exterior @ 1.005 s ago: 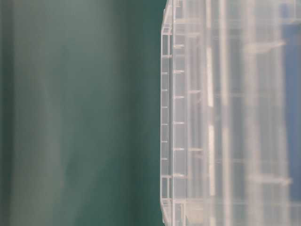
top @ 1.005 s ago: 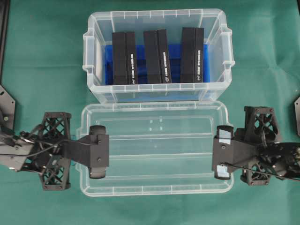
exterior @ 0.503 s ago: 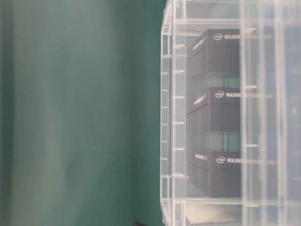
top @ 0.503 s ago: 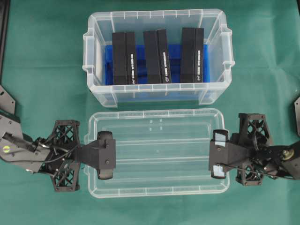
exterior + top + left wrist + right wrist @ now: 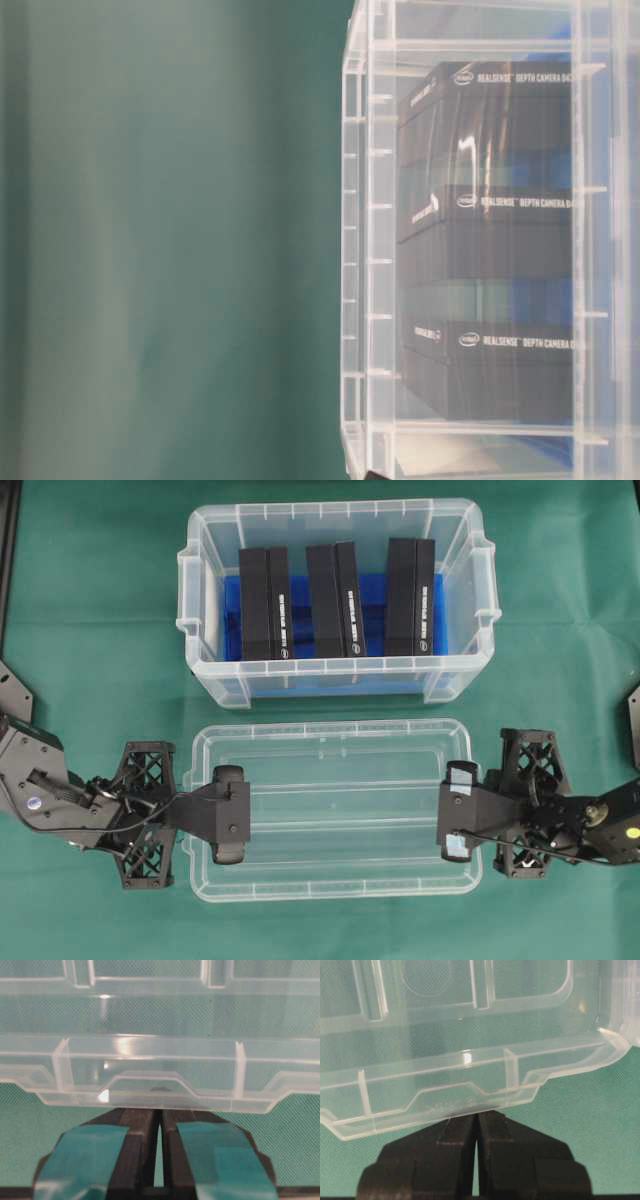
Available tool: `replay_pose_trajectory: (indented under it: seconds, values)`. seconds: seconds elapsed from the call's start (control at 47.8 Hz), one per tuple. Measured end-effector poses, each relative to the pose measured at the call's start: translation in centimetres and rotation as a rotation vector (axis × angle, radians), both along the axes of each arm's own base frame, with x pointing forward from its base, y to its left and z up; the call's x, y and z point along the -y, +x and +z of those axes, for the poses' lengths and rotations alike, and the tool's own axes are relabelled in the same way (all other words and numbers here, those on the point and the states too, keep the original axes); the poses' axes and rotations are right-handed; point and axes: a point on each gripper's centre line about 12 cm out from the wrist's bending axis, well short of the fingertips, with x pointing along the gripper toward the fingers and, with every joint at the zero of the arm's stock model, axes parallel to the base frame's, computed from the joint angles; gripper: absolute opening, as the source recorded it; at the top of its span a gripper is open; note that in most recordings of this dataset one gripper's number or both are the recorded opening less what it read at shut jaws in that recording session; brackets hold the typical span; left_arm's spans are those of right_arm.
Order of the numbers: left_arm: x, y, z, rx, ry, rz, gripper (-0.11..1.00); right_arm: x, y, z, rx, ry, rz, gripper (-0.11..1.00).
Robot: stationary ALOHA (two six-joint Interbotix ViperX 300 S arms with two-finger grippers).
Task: Clamp the lid of the box with both arms, then lift and open it.
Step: 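Lower the lid onto the cloth in front of the box and release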
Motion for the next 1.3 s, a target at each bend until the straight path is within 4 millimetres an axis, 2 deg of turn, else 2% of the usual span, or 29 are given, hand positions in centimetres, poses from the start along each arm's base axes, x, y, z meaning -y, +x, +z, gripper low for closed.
replay_pose_trajectory:
  seconds: [0.188,0.482,0.733,0.963,1.298]
  values:
    - [0.0,-0.1,-0.1,-0.003,0.001,0.001,0.01,0.1,-0.1,-0.1,-0.003,-0.001,-0.002,0.00]
    - [-0.3,-1.0,-0.4,0.013,-0.013,0.032,0.01,0.3,-1.4,0.1,0.030,0.030,-0.027,0.00]
    - [-0.5,-3.6,-0.2,0.021,-0.030,0.062,0.01,0.5,-3.4,0.4,0.053,0.048,-0.016,0.00]
    - [0.1,-5.6,0.3,0.035,-0.044,0.027,0.01,0.7,-4.4,0.5,0.056,0.051,-0.004,0.00]
    - [0.1,-5.7,0.6,0.045,-0.047,0.021,0.01,0.7,-4.5,0.6,0.058,0.051,-0.005,0.00]
